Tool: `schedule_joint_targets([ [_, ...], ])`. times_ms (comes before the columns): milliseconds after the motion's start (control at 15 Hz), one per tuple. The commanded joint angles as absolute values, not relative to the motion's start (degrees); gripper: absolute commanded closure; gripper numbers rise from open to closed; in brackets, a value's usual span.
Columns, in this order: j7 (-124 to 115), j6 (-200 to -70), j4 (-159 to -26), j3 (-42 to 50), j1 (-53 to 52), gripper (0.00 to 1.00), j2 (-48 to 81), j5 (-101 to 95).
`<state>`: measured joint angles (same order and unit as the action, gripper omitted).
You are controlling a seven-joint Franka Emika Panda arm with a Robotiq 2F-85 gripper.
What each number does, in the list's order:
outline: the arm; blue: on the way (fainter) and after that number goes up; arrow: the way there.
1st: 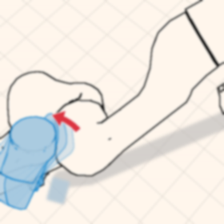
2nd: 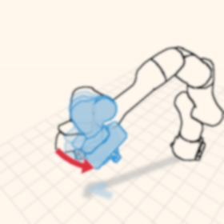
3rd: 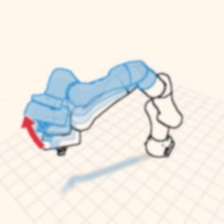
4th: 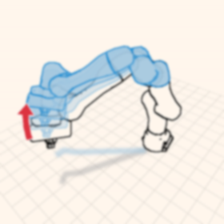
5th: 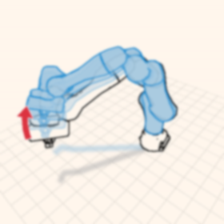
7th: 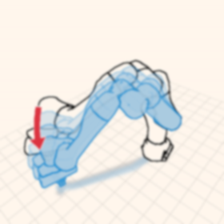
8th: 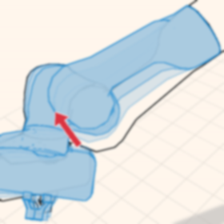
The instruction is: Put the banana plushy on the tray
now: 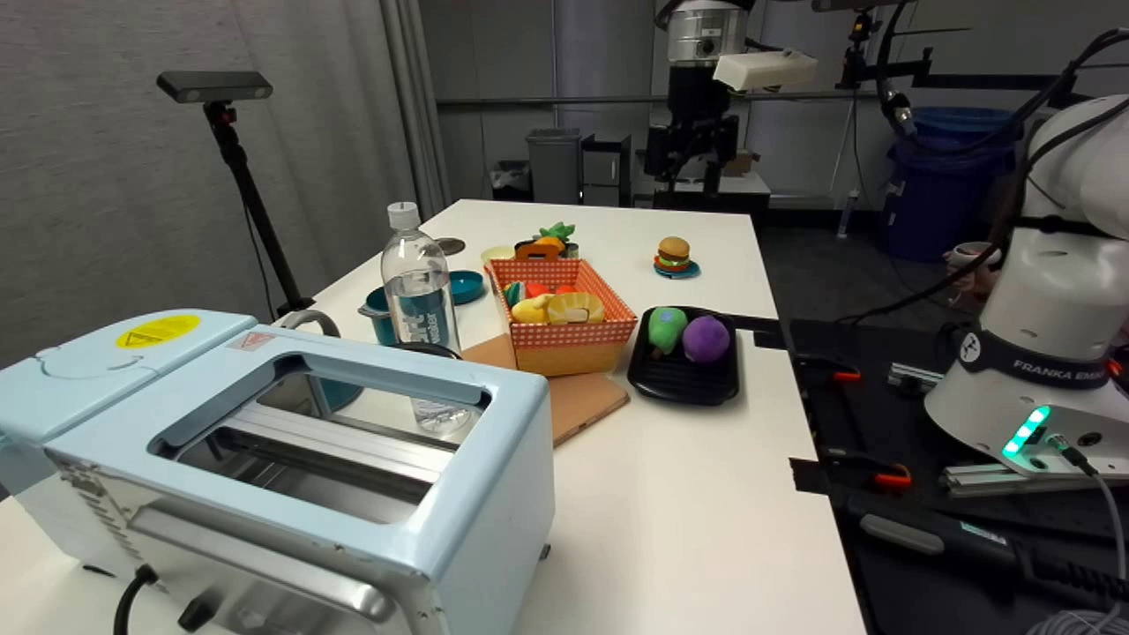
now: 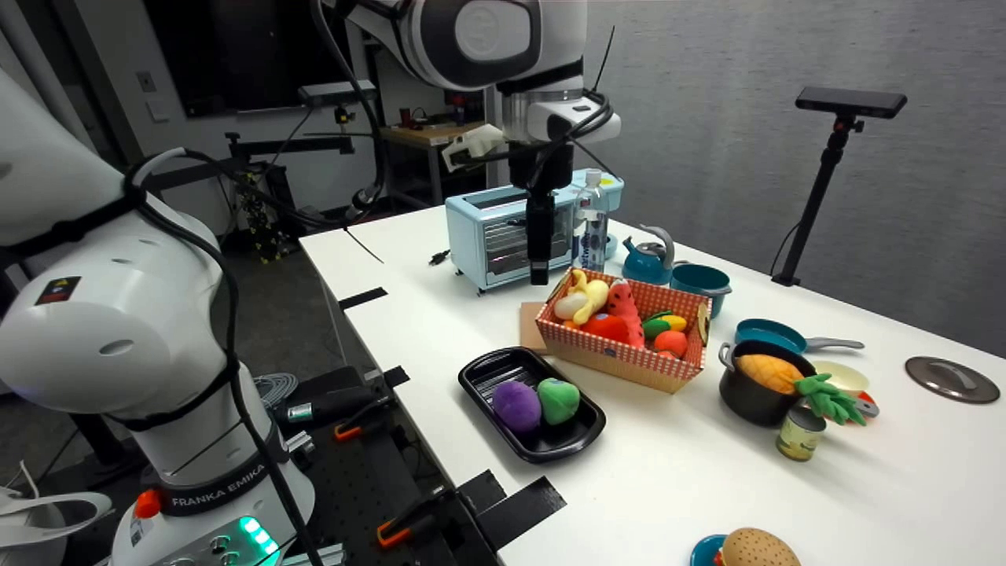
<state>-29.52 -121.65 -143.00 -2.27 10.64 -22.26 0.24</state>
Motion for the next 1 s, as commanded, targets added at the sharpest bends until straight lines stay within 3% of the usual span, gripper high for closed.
schedule_joint_targets([
  [0,-28.36,-121.51,-137.47,-1.78,10.18,0.0,-16.14,-1.62],
  [933,-26.94,-121.31,-133.33,-1.06,7.4,0.0,-10.35,-1.34],
])
